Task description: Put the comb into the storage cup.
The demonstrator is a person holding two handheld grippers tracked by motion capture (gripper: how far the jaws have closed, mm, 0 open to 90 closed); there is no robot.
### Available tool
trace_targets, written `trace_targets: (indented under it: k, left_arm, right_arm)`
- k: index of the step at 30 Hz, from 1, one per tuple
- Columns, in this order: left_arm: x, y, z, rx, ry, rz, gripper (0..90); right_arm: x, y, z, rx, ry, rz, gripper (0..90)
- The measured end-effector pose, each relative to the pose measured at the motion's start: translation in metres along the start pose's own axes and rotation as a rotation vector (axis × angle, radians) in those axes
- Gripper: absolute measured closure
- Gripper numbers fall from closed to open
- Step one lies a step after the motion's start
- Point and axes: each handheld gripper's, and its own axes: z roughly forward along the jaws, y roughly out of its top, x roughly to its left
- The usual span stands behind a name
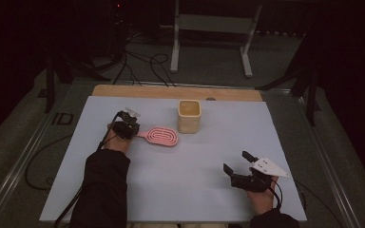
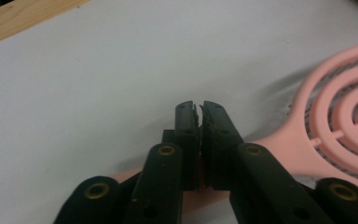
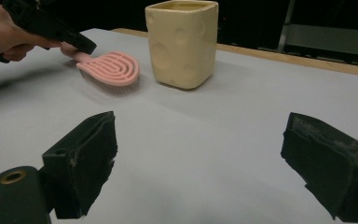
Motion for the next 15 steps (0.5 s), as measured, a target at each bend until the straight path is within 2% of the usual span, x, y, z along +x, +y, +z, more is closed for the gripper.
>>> trace_targets:
  k: [4,7,15]
  left_arm:
    - [0.0002,-0.0013,-0.0026,0.015,-0.005,0.007,89.5]
    - [-0.0001,-0.0037,-0.0039,0.015,-0.019,-0.003,89.5]
    - [-0.0064,-0.0095,-0.0089,0.052,-0.044,0.029,89.5]
  right_arm:
    - [0.0001,0.0001,0.0000,0.003,-0.001,-0.002,10.2]
    - [0.0000,0.0000,0.0001,0.002,0.000,-0.004,10.2]
    - [0.0004,-0.0001,0.0005,0.007,0.000,-0.002,10.3]
